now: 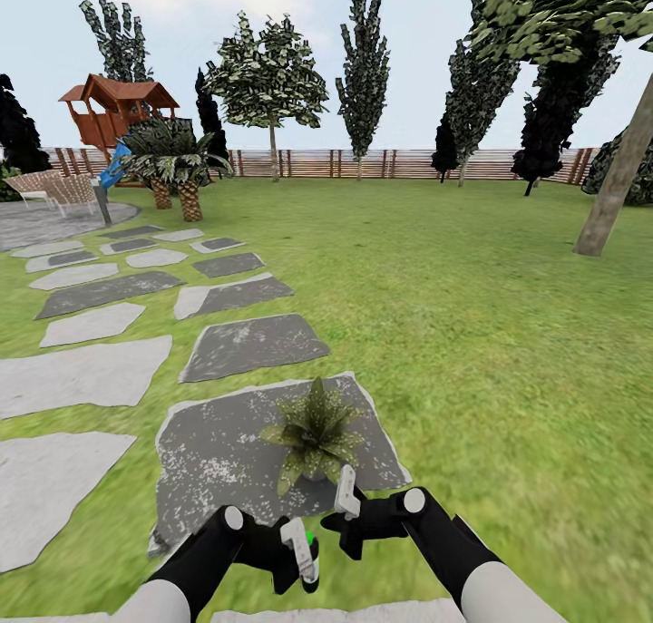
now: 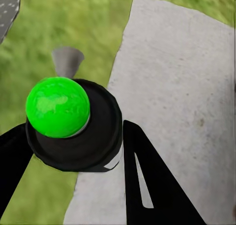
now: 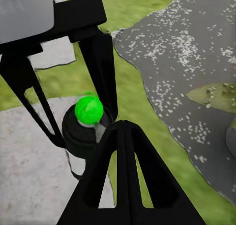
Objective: Pick up the pesticide atomizer in the garden and spray insectifuge to fully cover both potted plants in the garden.
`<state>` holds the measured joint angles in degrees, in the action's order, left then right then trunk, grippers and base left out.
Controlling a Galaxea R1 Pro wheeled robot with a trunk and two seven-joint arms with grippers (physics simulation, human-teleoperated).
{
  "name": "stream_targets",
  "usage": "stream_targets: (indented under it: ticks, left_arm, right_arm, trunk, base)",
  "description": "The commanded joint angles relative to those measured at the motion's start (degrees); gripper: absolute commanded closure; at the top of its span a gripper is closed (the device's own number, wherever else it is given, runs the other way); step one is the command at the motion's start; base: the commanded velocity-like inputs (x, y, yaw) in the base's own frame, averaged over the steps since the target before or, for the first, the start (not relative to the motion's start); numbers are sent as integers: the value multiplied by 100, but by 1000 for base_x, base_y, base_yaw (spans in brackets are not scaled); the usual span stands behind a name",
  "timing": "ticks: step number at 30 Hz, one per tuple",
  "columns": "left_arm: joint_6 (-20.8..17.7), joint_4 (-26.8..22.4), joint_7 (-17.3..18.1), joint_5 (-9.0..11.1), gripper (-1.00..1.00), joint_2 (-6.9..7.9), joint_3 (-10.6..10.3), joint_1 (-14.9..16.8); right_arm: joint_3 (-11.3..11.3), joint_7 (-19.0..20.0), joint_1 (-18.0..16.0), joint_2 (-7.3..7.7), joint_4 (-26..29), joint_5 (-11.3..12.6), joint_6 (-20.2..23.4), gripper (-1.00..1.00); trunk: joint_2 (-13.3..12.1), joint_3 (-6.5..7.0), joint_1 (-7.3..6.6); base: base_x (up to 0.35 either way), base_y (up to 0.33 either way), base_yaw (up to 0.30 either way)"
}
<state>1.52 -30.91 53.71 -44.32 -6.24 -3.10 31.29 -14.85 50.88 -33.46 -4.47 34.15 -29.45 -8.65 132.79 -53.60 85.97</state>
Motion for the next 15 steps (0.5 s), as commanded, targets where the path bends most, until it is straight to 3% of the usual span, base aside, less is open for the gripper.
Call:
stream_targets:
  ticks: [1, 6, 15]
  left_arm:
    - [19, -10, 17, -42, 100, -23, 3, 2]
    - [20, -14, 10, -42, 100, -109, 6, 55]
    - [23, -11, -19, -34, 100, -113, 10, 122]
  right_arm:
    - [5, 2, -2, -1, 4, -59, -50, 100]
    - [3, 3, -2, -1, 4, -60, -49, 100]
    - [0, 1, -2, -1, 3, -61, -50, 100]
  trunk:
    - [2, -6, -1]
    - [2, -6, -1]
    - [2, -6, -1]
  base:
    - [0, 0, 0]
    - [0, 0, 0]
    - [0, 0, 0]
